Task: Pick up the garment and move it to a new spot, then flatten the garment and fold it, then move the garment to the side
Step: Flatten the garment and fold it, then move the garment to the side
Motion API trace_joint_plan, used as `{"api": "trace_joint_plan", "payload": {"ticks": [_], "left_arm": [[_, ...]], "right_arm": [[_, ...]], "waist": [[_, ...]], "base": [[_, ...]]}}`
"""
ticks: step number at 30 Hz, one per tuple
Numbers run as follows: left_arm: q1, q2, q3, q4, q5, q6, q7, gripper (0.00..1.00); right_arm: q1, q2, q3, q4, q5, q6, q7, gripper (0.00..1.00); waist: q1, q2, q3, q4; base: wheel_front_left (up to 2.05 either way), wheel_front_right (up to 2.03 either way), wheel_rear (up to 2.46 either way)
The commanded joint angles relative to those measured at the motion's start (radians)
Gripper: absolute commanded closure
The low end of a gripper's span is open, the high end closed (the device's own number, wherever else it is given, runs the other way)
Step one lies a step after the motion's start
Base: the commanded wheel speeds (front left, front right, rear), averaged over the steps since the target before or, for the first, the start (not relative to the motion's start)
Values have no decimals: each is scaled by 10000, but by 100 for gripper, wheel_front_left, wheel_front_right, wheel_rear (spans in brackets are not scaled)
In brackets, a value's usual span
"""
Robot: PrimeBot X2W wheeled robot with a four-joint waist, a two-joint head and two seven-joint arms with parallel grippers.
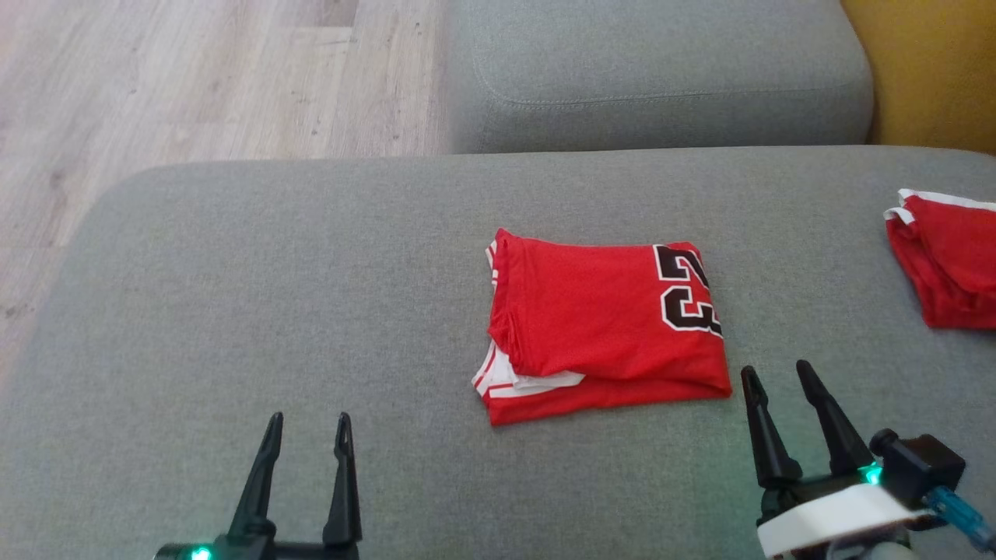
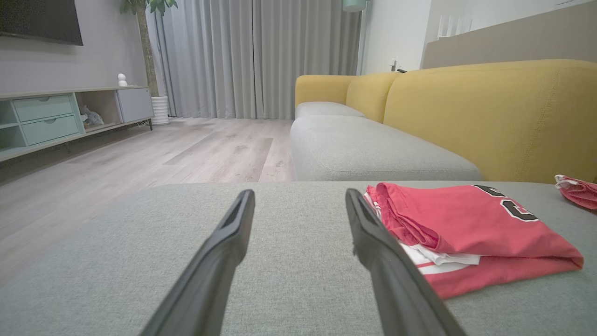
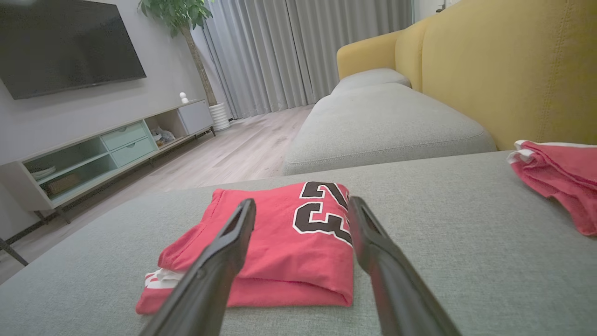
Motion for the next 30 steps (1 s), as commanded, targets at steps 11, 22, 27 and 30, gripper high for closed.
{"api": "trace_joint_plan", "payload": {"ticks": [11, 22, 27, 30], "left_arm": [[-263, -83, 471, -255, 126, 27, -51, 0], [-242, -84, 451, -212, 127, 87, -51, 0], [-247, -85, 416, -194, 123, 89, -51, 0], [-250, -85, 383, -194, 115, 88, -51, 0]], "right_arm": [[-28, 116, -43, -321, -455, -7, -108, 0], [-16, 247, -87, -338, -783, -7, -108, 0], [12, 249, -130, -355, -841, -7, -108, 0], [37, 237, -168, -361, -872, -7, -108, 0]], "waist": [[0, 0, 4, -120], [0, 0, 70, -361], [0, 0, 102, -392], [0, 0, 143, -383]], "base": [[0, 0, 0], [0, 0, 0], [0, 0, 0], [0, 0, 0]]}}
